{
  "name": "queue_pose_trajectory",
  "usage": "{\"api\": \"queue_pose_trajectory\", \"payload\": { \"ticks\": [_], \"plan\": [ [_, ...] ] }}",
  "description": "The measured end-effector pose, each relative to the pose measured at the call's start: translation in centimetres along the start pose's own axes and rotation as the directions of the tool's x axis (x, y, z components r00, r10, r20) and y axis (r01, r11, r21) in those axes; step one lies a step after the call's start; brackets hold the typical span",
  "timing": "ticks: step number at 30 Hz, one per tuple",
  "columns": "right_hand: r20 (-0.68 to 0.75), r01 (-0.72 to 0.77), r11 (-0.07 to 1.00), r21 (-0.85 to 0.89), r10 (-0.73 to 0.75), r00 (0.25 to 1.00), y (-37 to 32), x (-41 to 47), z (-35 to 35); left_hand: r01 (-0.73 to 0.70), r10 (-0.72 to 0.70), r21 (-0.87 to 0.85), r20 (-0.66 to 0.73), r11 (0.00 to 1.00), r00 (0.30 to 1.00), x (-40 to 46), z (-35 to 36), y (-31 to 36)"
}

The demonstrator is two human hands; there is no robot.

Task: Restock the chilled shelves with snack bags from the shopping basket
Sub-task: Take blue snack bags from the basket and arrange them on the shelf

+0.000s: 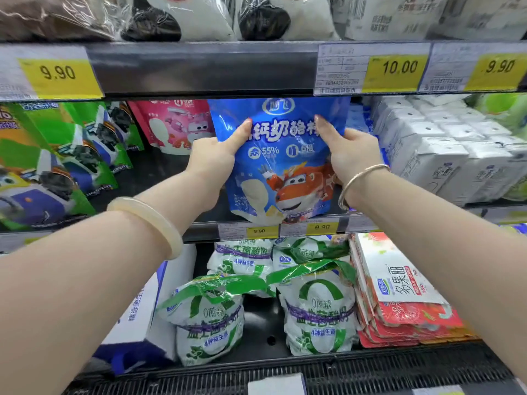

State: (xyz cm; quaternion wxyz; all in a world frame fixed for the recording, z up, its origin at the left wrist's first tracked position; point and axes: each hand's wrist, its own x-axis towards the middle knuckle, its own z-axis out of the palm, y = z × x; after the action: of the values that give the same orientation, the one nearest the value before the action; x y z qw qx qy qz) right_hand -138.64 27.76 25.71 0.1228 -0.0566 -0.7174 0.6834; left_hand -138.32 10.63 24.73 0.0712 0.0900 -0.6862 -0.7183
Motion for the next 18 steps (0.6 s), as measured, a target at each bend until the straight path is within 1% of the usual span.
{"api": "queue_pose_trajectory", "payload": {
  "ticks": [1, 3, 5, 7, 8, 11, 14, 16, 18],
  "plan": [
    [-0.019, 0.012, 1.000, 0.002, -0.012, 1.000, -0.1, 0.2, 0.0, -0.002, 0.002, 0.007, 0.002, 1.000, 1.000, 0.1, 0.0, 0.0],
    [-0.012, 0.022, 1.000, 0.007, -0.022, 1.000, 0.1, 0.1, -0.2, -0.033, 0.032, 0.033, 0.036, 0.999, 0.999, 0.0, -0.3, -0.2],
    [0.003, 0.028, 0.998, -0.048, -0.028, 1.000, 1.0, -0.4, -0.8, -0.077, 0.073, 0.036, 0.087, 0.996, 0.994, -0.4, -0.8, -0.9],
    [0.019, 0.011, 0.999, -0.033, -0.011, 1.000, 2.1, -1.0, -1.5, -0.113, 0.108, 0.031, 0.125, 0.993, 0.986, -0.8, -1.3, -1.6],
    [0.011, 0.009, 1.000, -0.026, -0.008, 1.000, 2.5, -1.5, -1.9, -0.129, 0.123, 0.039, 0.123, 0.991, 0.985, -1.0, -1.6, -1.9],
    [-0.063, 0.062, 0.997, -0.035, -0.064, 0.996, 3.3, -3.0, -3.3, -0.161, 0.155, 0.114, 0.056, 0.980, 0.986, -1.5, -2.5, -2.1],
    [-0.120, 0.104, 0.990, -0.095, -0.116, 0.986, 4.0, -5.0, -5.2, -0.195, 0.196, 0.159, 0.009, 0.968, 0.981, -2.8, -3.6, -2.4],
    [-0.151, 0.080, 0.985, -0.153, -0.104, 0.983, 5.3, -7.2, -6.3, -0.221, 0.243, 0.228, -0.073, 0.948, 0.967, -4.6, -4.8, -3.2],
    [-0.161, 0.021, 0.970, -0.241, -0.061, 0.985, 7.3, -9.8, -7.3, -0.248, 0.308, 0.321, -0.150, 0.914, 0.940, -6.6, -6.2, -4.7]
  ]
}}
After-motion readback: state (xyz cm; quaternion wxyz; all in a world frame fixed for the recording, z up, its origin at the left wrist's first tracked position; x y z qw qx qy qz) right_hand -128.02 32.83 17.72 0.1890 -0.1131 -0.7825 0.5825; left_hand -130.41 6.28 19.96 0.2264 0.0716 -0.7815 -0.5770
